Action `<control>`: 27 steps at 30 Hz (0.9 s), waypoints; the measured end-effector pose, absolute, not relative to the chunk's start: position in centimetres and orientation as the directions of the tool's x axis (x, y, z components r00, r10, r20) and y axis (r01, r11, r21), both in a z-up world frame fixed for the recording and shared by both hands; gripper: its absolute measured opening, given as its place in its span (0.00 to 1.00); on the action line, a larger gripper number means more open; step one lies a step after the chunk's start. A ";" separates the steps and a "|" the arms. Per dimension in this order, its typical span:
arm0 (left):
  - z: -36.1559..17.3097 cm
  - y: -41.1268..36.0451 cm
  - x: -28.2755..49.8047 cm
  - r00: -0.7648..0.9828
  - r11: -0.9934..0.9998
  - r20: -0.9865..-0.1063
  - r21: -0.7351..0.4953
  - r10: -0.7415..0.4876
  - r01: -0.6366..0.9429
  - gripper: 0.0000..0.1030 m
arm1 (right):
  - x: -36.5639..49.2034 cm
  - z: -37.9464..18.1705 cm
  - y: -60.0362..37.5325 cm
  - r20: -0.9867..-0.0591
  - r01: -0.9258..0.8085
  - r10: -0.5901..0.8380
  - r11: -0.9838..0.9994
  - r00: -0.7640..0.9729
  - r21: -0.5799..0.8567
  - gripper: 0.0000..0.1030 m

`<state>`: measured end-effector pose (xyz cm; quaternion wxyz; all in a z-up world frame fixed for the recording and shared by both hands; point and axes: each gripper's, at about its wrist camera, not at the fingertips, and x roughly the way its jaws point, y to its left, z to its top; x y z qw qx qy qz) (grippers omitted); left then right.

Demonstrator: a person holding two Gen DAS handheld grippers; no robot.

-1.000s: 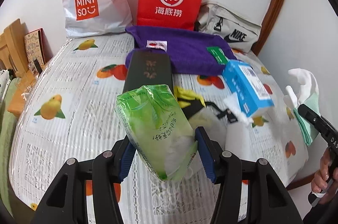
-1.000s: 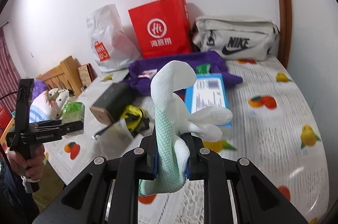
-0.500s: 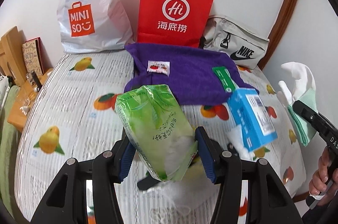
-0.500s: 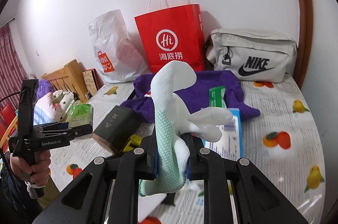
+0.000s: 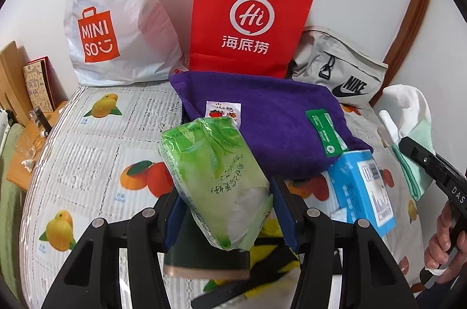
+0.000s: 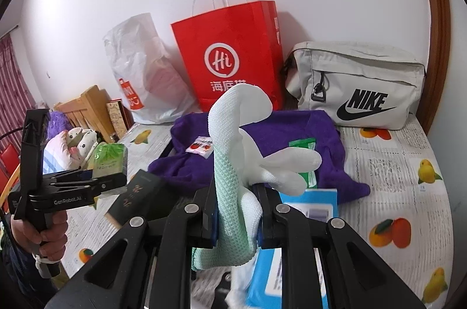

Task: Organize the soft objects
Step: 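Carry the tissue pack with the left gripper while the right carries the glove toward the towel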

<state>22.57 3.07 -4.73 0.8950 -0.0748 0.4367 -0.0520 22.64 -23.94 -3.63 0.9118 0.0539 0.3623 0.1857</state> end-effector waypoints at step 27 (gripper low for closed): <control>-8.6 2.5 33.0 0.543 0.970 -0.811 -0.244 -0.217 0.024 0.51 | 34.6 -9.8 -20.9 -0.746 -0.304 0.377 0.921 0.549 0.242 0.18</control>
